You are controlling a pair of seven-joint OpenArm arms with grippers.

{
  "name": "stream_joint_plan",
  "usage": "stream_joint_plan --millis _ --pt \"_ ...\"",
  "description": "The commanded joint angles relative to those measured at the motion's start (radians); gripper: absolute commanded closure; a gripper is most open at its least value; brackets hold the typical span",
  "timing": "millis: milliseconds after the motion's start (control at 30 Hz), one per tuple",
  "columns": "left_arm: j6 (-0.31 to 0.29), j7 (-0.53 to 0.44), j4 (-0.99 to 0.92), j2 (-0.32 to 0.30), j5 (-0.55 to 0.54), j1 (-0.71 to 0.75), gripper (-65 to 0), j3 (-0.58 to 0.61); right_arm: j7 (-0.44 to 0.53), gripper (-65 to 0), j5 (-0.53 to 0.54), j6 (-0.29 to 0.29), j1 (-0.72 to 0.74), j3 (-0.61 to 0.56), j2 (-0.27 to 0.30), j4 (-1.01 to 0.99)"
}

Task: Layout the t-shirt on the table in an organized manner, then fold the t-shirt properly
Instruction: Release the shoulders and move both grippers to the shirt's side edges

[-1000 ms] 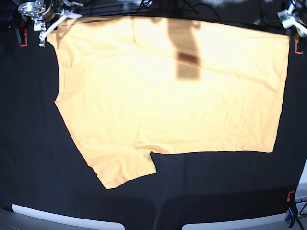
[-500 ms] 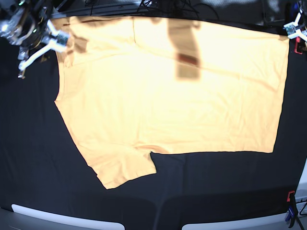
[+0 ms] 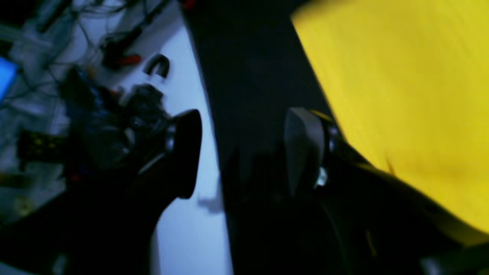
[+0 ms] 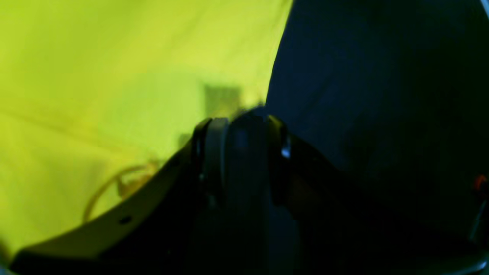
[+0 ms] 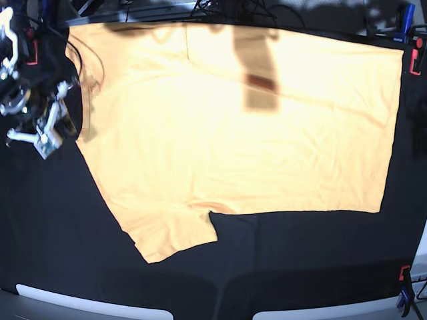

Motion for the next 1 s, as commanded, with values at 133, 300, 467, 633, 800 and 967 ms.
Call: stream_joint_plan --millis 133,300,467,633,800,967 --pt "-0.115 -0.004 -0.138 0.107 -0.084 -0.185 -31.8 -0.011 -0.002 -29.2 0.113 0.034 0.146 0.008 -0.045 -0.114" --pt "-0.192 0.113 -0.283 0.195 -0.125 -0.366 -31.8 0.008 -0.032 -29.4 0.145 0.049 0.251 -0.031 -0.079 -0.207" --pt "-0.194 0.149 -0.444 0.222 -0.124 -0.537 -31.8 0.146 -0.122 -29.4 0.145 0.041 0.377 -0.141 -0.082 -0.306" --pt "-0.191 0.149 -0.655 0.239 -0.113 -0.715 -31.8 0.312 -0.141 -29.3 0.145 0.031 0.494 -0.227 -0.082 -0.435" --pt "-0.191 0.095 -0.94 0.317 -0.085 -0.898 -31.8 0.36 -0.172 -29.3 0.145 0.031 0.585 -0.275 -0.082 -0.523" --pt "-0.19 -0.042 -1.223 0.394 0.051 -1.05 -31.8 0.361 -0.188 -29.3 0.145 0.031 0.616 -0.278 -0.081 -0.534"
